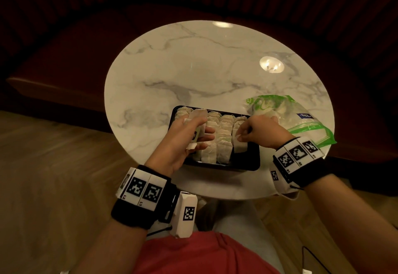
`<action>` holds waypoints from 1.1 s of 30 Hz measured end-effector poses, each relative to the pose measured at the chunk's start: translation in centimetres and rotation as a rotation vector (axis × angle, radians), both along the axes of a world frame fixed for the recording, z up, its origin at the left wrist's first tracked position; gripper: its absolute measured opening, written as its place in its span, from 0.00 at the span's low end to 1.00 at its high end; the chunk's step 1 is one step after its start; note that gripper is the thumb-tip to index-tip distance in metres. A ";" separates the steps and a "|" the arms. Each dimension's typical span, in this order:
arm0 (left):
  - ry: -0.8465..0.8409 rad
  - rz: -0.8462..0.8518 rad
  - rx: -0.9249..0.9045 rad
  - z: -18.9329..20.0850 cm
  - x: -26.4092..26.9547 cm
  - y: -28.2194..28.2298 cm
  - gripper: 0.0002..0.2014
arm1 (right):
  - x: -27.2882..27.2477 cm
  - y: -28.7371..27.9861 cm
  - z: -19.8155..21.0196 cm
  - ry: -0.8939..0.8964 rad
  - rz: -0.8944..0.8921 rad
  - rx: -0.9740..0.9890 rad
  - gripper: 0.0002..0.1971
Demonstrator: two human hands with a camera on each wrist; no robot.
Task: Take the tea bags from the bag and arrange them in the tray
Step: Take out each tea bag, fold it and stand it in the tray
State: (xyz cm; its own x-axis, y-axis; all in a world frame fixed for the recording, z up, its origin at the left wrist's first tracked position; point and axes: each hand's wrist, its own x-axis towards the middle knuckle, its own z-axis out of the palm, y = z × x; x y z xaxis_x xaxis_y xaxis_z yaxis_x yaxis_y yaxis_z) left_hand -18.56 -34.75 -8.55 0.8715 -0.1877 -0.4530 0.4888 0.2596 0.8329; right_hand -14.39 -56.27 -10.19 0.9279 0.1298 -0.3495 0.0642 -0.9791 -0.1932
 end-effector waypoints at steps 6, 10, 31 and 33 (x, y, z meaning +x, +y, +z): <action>0.007 0.022 0.000 -0.6 0.1 0.4 0.09 | -0.1 0.1 -0.9 -0.188 -0.057 -0.036 0.06; 0.001 0.118 0.012 -1.3 0.4 1.4 0.06 | -1.2 -0.4 -1.3 -0.256 -0.031 0.058 0.06; 0.080 0.071 0.066 -2.8 -0.1 0.8 0.08 | -1.9 0.8 -3.1 -0.213 0.065 -0.108 0.02; 0.078 0.054 0.074 -2.7 -0.2 0.7 0.10 | -2.0 0.9 -3.0 -0.233 0.065 -0.108 0.02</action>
State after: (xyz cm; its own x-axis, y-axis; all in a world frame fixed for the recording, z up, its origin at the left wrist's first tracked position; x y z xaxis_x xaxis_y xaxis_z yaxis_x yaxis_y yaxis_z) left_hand -18.77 -34.09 -11.29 0.8408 -0.1052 -0.5310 0.5402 0.2265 0.8104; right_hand -16.38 -55.40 -13.15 0.9759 0.1654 -0.1423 0.1583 -0.9856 -0.0602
